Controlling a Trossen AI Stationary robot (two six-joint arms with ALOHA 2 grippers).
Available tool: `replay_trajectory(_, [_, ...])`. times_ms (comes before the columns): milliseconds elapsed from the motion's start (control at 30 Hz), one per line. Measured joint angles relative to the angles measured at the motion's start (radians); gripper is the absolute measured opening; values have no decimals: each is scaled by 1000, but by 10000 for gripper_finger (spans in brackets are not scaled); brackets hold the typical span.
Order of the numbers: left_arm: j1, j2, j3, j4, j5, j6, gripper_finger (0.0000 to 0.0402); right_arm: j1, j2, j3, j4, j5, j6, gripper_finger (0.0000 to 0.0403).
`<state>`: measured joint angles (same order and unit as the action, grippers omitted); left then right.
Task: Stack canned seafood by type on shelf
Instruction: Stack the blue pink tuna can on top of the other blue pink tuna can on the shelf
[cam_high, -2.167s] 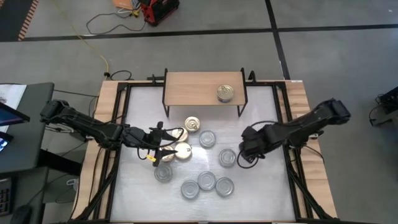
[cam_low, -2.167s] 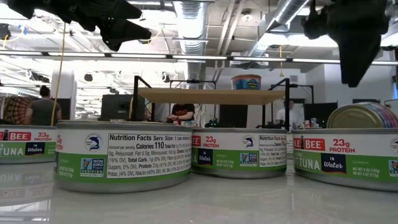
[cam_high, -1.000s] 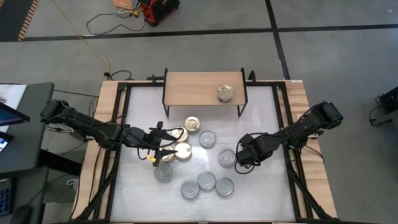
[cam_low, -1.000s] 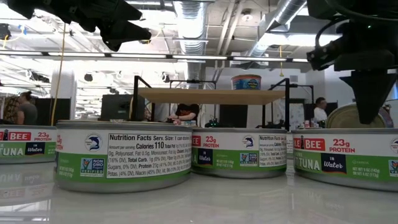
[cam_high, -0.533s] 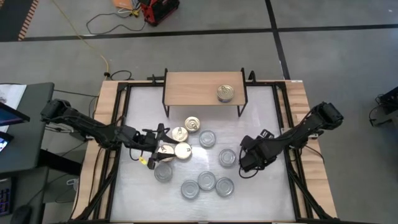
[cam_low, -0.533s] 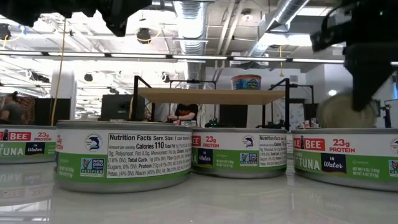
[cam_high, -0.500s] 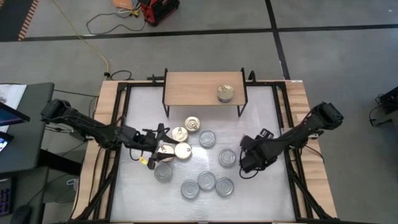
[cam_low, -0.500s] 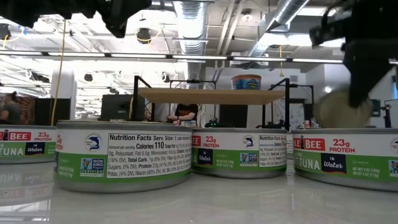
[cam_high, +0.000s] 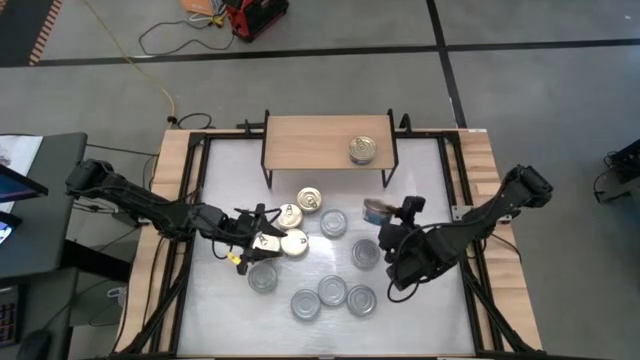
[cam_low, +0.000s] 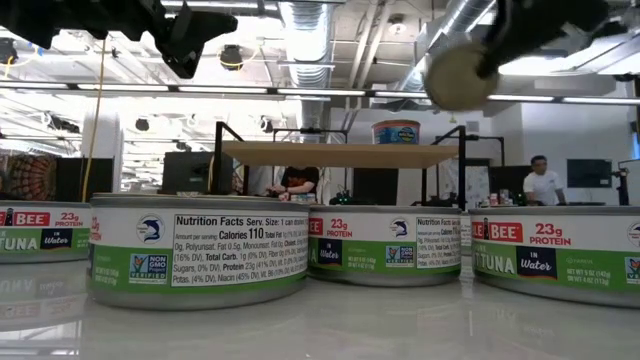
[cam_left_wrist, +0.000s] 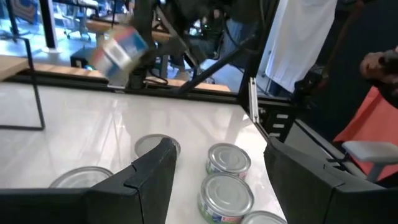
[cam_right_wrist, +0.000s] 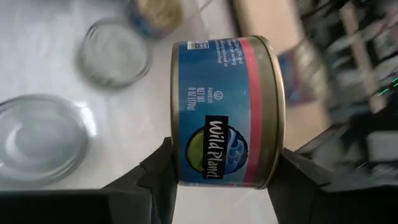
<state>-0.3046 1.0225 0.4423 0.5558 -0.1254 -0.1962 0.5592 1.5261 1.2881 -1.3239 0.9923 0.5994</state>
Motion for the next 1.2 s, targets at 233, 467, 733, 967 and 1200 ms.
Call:
replay_trajectory(233, [0, 0, 0, 0, -18, -7, 233, -80, 0, 48, 25, 239, -290, 219])
replay_trajectory(467, [0, 0, 0, 1, -84, -33, 233, -286, 0, 48, 146, 350, -640, 219])
replay_trajectory(733, [0, 0, 0, -13, -102, -88, 233, -489, 0, 48, 328, 302, -965, 219])
replay_trajectory(967, [0, 0, 0, -48, -107, -80, 233, -541, 0, 48, 593, 166, -1220, 220])
replay_trajectory(1200, [-8, 0, 0, -53, -107, -81, 233, -597, 0, 48, 641, 85, -1276, 220])
